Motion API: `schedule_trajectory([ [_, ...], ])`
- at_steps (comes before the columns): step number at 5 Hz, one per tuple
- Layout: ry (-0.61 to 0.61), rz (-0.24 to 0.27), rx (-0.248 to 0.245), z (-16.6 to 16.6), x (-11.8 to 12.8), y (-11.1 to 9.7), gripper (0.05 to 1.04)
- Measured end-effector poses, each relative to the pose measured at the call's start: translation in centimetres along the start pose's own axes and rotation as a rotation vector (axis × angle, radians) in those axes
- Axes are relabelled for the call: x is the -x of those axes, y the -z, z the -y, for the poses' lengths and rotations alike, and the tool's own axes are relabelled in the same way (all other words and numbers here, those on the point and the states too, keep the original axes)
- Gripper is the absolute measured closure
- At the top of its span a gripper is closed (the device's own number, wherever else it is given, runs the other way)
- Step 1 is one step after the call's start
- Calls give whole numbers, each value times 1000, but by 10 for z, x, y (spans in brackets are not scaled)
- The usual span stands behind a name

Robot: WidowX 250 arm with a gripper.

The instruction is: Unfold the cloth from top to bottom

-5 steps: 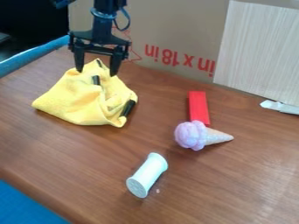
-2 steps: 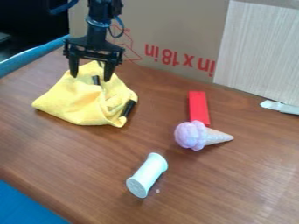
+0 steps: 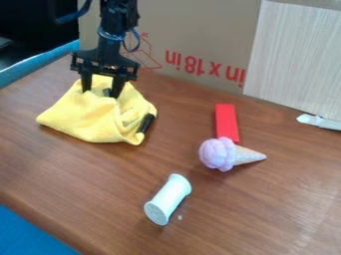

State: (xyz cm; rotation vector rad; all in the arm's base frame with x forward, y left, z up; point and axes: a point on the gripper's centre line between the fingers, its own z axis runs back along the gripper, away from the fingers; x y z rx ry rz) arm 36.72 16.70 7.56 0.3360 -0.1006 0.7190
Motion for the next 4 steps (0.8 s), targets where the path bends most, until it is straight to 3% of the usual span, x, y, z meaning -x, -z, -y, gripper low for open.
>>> schedule_trajectory([
  [1,-18,-5,3,-3,-1,2,717],
  [2,-18,-19,2,-6,-1,3,920],
  [3,-14,-35,4,-5,-1,6,1020],
  [4,-26,-55,33,-9,-4,4,1032],
])
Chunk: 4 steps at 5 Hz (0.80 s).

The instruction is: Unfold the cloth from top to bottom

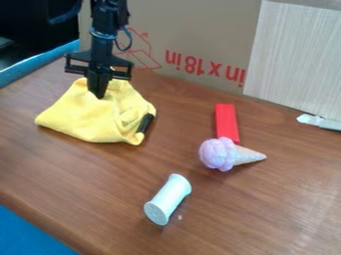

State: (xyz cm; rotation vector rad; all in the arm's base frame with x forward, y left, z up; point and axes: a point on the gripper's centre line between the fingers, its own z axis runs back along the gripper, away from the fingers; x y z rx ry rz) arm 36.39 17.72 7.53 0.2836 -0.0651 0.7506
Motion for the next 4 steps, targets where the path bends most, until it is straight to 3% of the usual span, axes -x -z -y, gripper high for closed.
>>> schedule_trajectory([
  [1,4,-31,65,-5,3,-12,1032],
  [2,45,21,137,-19,15,-37,1032],
  [4,189,92,201,-53,67,-45,1032],
])
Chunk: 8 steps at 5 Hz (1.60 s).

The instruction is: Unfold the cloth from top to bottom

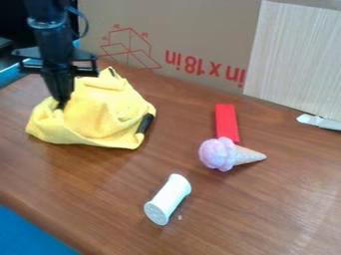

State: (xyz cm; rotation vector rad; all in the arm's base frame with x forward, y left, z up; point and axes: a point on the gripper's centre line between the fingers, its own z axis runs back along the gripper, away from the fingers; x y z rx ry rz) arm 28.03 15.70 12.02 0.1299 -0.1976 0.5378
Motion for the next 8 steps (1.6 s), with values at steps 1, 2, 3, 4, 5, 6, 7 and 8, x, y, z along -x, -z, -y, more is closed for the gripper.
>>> schedule_trajectory([
  [1,84,4,0,-7,34,6,1032],
  [2,163,28,-3,-15,65,8,1032],
  [3,235,46,-3,-16,90,9,1033],
  [4,262,47,2,-17,101,8,1033],
  [5,285,66,21,-15,109,3,1033],
  [6,364,108,40,-17,119,0,1033],
  [7,483,197,35,-19,131,-1,1033],
  [8,601,332,3,-19,142,2,1033],
])
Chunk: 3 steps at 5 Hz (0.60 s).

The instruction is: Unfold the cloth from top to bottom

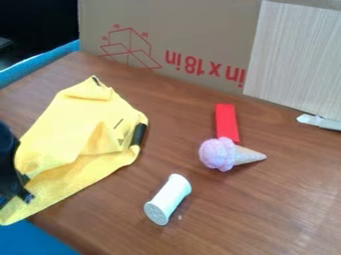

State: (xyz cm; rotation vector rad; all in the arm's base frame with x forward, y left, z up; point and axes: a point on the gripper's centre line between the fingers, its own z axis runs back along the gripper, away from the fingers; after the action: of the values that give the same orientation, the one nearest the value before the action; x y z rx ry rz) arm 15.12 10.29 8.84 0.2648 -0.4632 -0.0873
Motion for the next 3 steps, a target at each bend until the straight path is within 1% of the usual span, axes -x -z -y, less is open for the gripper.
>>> schedule_trajectory([
  [1,146,116,-52,5,9,2,1033],
  [2,226,134,-2,8,14,0,1012],
  [3,186,53,51,2,8,-3,861],
])
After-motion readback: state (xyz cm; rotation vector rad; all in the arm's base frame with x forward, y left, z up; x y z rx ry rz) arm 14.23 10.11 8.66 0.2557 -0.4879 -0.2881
